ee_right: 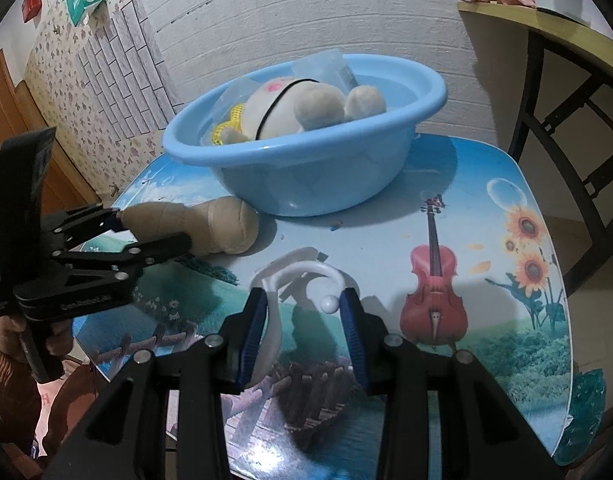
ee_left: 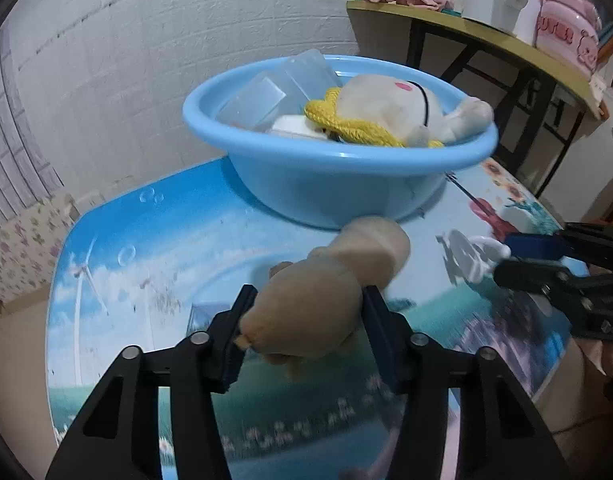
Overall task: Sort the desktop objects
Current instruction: 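Lift the plush toy with the left gripper while the right lifts the white hook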
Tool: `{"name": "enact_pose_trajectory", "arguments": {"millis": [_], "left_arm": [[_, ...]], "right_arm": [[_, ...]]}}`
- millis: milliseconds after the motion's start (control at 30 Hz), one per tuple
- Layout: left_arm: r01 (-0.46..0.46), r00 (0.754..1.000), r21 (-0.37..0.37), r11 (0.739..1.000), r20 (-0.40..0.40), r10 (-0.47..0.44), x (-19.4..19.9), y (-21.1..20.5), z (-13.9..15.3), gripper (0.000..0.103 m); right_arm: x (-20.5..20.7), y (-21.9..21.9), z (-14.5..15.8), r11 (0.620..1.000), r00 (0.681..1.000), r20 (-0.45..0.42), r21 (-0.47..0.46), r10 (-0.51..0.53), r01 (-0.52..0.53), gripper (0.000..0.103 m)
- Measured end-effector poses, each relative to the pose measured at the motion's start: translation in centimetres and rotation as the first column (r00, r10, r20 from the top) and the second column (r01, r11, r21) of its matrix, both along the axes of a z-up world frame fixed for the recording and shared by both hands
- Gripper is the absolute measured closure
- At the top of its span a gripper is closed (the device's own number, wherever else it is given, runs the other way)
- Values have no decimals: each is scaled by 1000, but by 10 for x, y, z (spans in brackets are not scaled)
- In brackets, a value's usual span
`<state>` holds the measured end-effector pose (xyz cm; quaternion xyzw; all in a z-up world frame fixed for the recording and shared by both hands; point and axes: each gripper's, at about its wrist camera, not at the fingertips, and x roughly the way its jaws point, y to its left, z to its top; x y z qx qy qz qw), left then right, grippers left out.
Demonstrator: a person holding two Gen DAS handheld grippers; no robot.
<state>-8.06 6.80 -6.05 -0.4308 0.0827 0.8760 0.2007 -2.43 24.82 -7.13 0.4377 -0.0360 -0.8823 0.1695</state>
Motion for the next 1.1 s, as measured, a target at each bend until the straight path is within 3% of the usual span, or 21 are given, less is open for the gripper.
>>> {"name": "enact_pose_trajectory", "arguments": {"millis": [300,500,700,900,1100], "left_arm": [[-17,1000,-25,1000,-24,17,37,-13,13,52],[-117,992,-44,992,-46,115,49,-36,19,52],[-253,967,-77,964,-61,249,53,-62,14,51],[-350,937,-34,936,-31,349,55,-76,5,50],[-341,940,-27,940,-28,341,57,-67,-1,50]], "right_arm": [[7,0,4,1000,1000,-6,-2,-8,8,66],[11,-1,4,1000,1000,-7,10,-15,15,66],[17,-2,5,999,1000,-21,42,-8,9,66],[20,2,0,998,1000,-14,53,-28,29,66],[20,2,-3,997,1000,-6,67,-30,30,66]]}}
